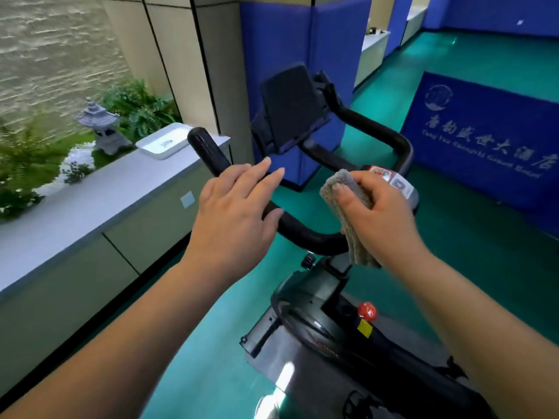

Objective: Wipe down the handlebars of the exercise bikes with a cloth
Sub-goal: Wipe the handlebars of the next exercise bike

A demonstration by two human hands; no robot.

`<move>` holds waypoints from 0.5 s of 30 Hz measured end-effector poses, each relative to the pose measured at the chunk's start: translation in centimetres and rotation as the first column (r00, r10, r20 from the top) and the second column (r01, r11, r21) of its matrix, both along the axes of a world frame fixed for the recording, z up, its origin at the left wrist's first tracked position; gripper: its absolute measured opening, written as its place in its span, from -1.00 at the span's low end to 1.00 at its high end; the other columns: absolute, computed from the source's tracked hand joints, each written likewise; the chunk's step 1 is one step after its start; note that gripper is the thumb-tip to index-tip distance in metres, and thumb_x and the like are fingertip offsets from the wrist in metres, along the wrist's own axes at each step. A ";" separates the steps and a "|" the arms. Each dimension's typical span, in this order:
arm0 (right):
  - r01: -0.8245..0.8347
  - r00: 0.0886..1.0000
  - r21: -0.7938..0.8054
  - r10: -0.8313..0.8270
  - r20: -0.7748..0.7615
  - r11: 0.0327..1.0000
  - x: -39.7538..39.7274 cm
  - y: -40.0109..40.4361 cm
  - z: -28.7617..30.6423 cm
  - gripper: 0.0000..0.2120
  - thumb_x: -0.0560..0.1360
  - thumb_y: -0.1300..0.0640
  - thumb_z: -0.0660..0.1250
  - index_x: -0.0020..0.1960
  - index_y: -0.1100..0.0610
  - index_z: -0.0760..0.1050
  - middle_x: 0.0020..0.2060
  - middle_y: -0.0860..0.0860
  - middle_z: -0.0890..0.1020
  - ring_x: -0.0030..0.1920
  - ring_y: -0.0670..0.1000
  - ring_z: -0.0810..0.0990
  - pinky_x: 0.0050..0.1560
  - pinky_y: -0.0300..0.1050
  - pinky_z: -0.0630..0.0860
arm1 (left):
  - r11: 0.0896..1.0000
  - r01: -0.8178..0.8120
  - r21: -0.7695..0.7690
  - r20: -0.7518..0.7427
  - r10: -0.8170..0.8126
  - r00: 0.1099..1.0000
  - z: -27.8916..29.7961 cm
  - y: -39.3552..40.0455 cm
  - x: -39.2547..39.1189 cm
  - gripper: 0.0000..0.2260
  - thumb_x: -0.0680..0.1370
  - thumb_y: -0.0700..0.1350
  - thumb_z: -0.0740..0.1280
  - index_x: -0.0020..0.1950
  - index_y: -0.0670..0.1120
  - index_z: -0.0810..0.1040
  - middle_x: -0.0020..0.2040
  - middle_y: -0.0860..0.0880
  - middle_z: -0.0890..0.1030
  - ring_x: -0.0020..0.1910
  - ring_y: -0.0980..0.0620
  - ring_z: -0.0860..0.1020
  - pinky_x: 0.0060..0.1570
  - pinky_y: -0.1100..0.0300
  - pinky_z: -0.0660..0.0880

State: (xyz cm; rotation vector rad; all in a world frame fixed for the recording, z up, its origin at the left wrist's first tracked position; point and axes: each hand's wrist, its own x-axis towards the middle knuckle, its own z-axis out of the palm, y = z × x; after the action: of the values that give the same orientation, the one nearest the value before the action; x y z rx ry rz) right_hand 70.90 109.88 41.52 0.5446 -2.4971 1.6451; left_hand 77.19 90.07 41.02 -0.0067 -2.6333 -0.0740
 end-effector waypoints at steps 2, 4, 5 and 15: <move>-0.040 0.999 0.004 0.040 -0.033 0.999 -1.2 -1.9 0.9 -0.90 0.53 -0.04 0.31 0.02 -0.07 0.54 -0.20 -0.15 0.60 -0.23 -0.19 0.57 -0.28 -0.35 0.50 | 0.999 -0.025 0.021 -0.071 0.026 0.997 1.0 -2.2 -0.9 -0.53 0.53 0.10 0.19 0.43 0.03 0.38 0.43 0.06 0.39 0.37 -0.03 0.31 0.33 0.03 0.17; -0.083 0.996 -0.017 0.083 -0.045 0.996 -2.3 -4.0 1.5 -0.91 0.53 0.02 0.33 0.02 -0.04 0.54 -0.19 -0.13 0.61 -0.25 -0.19 0.57 -0.33 -0.42 0.46 | 0.997 -0.040 0.069 -0.140 0.049 0.989 2.1 -4.6 -1.6 -0.54 0.53 0.07 0.20 0.41 0.01 0.41 0.41 0.04 0.41 0.35 -0.04 0.33 0.33 0.07 0.15; -0.099 0.994 -0.029 0.098 -0.048 0.995 -2.8 -5.0 1.8 -0.91 0.52 0.03 0.33 0.03 -0.04 0.55 -0.19 -0.12 0.61 -0.25 -0.18 0.57 -0.32 -0.42 0.46 | 0.995 -0.043 0.094 -0.162 0.058 0.985 2.6 -5.8 -2.0 -0.55 0.54 0.06 0.20 0.41 -0.01 0.42 0.40 0.03 0.43 0.34 -0.05 0.35 0.34 0.09 0.15; -0.252 0.966 0.000 0.252 -0.059 0.968 -6.1 -13.0 2.0 -0.89 0.48 -0.01 0.38 0.00 -0.15 0.55 -0.18 -0.16 0.64 -0.19 -0.10 0.62 -0.09 -0.08 0.60 | 0.960 -0.106 0.260 -0.019 0.115 0.993 3.5 -12.3 -3.5 -0.59 0.55 0.05 0.18 0.38 0.01 0.43 0.30 0.05 0.51 0.28 0.03 0.39 0.27 0.18 0.24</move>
State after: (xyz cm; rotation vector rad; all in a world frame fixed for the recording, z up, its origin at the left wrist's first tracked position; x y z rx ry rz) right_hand 64.78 96.90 43.53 0.9303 -2.4623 1.6905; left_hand 73.72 77.76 44.51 0.2256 -2.5647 -0.3748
